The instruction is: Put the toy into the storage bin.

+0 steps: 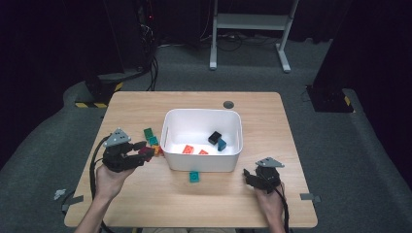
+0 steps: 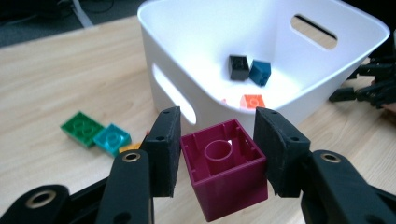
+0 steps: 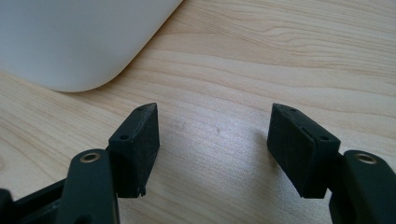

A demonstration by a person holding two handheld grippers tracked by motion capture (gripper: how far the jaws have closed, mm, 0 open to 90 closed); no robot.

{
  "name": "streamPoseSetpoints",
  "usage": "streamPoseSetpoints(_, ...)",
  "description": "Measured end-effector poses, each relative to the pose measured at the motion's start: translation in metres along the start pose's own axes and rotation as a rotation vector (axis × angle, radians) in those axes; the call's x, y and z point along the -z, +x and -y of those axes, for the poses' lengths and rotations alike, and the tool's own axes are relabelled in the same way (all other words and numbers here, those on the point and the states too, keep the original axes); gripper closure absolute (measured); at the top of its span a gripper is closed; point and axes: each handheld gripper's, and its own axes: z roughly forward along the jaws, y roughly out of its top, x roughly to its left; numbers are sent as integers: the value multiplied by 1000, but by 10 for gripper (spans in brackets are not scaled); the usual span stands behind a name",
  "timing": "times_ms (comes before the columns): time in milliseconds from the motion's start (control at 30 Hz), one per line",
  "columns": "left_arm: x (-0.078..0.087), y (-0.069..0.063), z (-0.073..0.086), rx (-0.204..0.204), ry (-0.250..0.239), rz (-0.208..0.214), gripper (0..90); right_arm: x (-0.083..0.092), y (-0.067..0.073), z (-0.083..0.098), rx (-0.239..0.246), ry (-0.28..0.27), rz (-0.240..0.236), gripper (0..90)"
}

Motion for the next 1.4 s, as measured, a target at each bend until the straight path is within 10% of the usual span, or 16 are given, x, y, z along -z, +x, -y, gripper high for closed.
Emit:
streamPoseSetpoints(567,-58,-29,-82,-78,1,116,539,0,0,0,1,0,0,345)
streamPoseSetpoints(1400,-117,-39,-75,-77,39,95,541,0,0,0,1,0,0,345)
